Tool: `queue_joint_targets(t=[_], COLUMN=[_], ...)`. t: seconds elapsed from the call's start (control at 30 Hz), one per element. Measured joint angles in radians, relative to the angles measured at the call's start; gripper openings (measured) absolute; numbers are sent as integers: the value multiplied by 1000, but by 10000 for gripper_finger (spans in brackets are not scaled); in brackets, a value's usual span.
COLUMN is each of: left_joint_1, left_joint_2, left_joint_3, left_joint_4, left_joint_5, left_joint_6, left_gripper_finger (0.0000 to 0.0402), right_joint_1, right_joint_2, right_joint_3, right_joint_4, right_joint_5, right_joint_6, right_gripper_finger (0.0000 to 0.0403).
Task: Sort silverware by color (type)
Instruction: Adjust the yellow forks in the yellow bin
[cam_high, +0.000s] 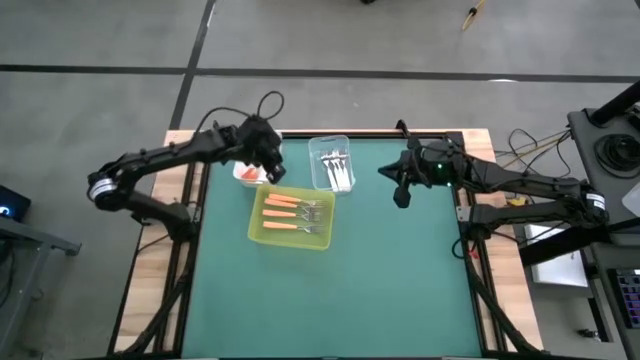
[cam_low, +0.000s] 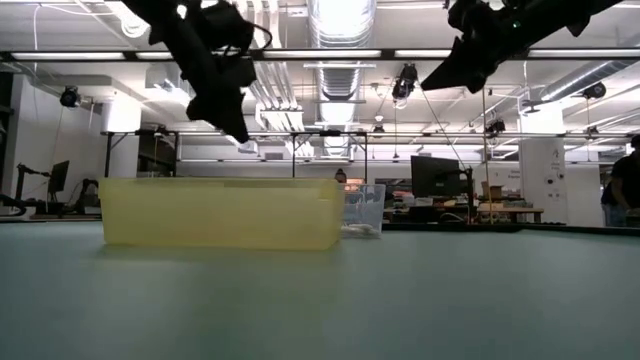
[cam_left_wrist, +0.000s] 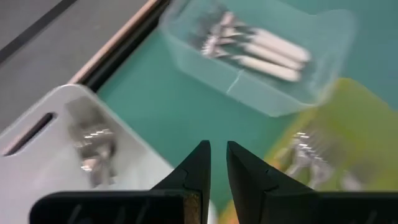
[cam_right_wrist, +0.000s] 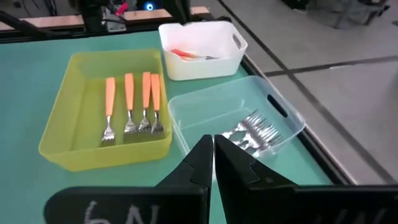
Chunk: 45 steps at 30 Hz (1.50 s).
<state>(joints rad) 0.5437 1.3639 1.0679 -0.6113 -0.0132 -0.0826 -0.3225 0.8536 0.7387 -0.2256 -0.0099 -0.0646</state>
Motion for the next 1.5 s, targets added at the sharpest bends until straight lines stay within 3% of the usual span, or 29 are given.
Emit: queue_joint_targets(t=[0.33, 0.63, 0.83, 1.17, 1.5], left_joint_1=[-211, -404, -435, -460, -463], left_joint_2=[-120, -71, 19, 189, 249], left_joint_3=[-110, -169, -180, -181, -181], left_joint_4=[48, 174, 191, 192, 185], left_joint_5=[-3, -3, -36, -95, -101], left_joint_6=[-32, 51, 84, 100, 98], left_gripper_finger=[35, 16, 2, 0, 0], right_joint_1=[54, 115, 142, 142, 142], right_joint_2=[0, 0, 1, 1, 1], right_joint_3=[-37, -38, -38, -38, -39], right_joint_4=[-1, -1, -1, -1, -6], right_joint_5=[8, 14, 88, 91, 110], right_joint_6=[109, 182, 185, 179, 169], right_gripper_finger=[9, 9, 9, 9, 9])
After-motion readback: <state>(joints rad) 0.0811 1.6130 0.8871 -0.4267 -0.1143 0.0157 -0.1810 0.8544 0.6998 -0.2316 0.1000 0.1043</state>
